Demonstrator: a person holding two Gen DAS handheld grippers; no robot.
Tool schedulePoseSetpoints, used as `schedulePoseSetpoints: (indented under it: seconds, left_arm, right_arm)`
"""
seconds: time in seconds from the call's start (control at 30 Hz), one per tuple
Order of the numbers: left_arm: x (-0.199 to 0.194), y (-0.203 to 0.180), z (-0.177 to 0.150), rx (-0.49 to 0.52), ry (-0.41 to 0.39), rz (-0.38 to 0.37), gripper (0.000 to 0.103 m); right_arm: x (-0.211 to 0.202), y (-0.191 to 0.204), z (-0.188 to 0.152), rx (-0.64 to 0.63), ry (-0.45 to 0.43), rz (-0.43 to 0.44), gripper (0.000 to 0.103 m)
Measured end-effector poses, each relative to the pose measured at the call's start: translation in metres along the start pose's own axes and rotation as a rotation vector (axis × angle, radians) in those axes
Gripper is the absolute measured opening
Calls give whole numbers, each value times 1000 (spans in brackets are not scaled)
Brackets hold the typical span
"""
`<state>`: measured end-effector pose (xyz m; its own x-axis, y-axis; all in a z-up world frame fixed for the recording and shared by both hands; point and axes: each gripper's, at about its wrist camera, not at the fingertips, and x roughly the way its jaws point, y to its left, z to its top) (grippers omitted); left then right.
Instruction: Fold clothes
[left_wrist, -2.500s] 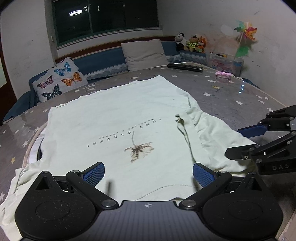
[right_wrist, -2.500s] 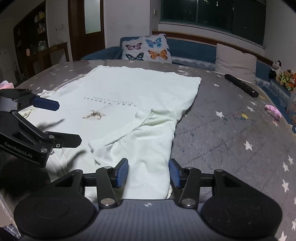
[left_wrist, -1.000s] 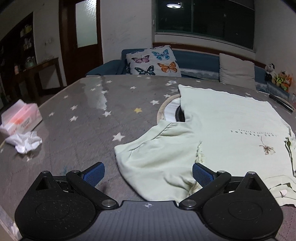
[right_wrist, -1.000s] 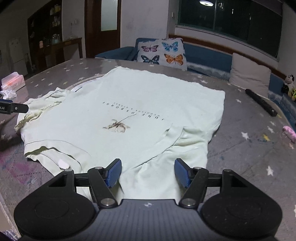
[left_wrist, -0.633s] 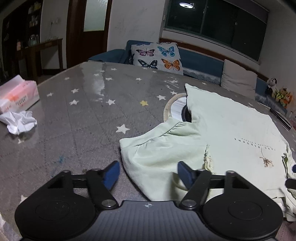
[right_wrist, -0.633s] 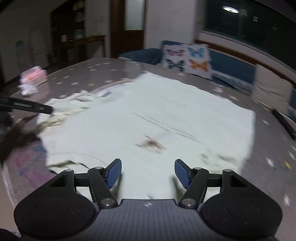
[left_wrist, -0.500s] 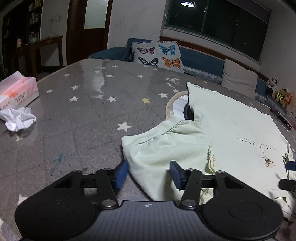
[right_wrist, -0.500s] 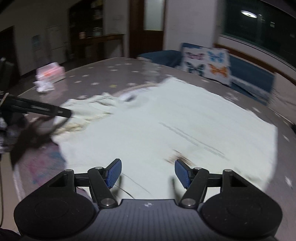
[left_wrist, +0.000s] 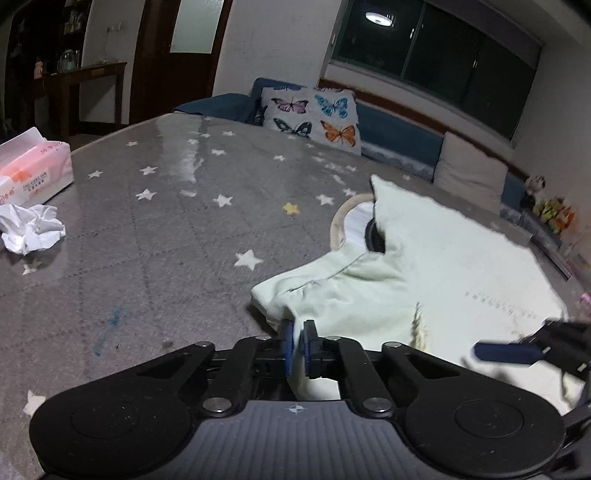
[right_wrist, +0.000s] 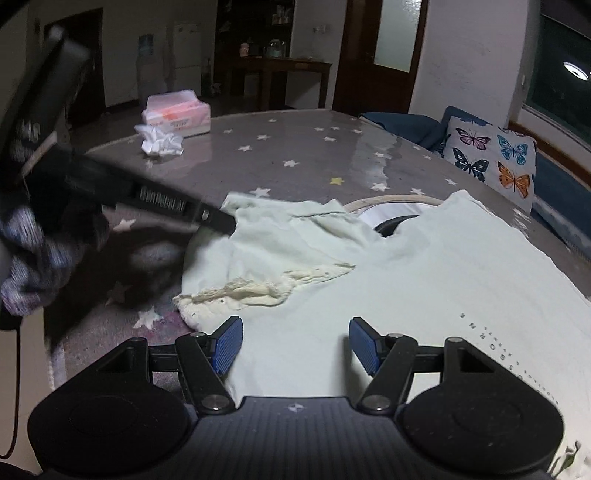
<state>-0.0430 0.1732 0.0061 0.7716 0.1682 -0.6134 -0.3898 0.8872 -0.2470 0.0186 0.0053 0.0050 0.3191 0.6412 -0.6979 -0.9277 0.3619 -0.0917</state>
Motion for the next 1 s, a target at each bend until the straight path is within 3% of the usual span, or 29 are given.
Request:
schedulePoseSetpoints:
  seconds: [0.13, 0.3, 0.37, 0.57, 0.8, 0.9, 1.0]
  left_arm:
    - [-17, -7, 8, -2, -52, -84, 3]
    - [-34, -38, 13, 67, -91, -257, 3]
    - [-36, -49, 11, 97, -84, -328, 3]
    - [-23, -74, -1, 148, 9, -435, 4]
    - [-33, -65, -4, 176, -9, -472, 19]
    - [-34, -56, 0, 171, -32, -427, 19]
    - [-23, -50, -4, 197, 8, -377, 17]
  right_arm:
    - [3, 5, -3, -4, -2, 5, 65]
    - [1, -3, -6, 41, 1, 23, 65]
    - [-2, -7, -7, 56, -4, 19, 65]
    - [-17, -18, -16, 86, -9, 0, 65]
    - [-33, -36, -32, 115, 19, -38, 65]
    - [-41, -48, -34, 124, 18, -63, 65]
    - [-48, -58, -30, 152, -7, -73, 63]
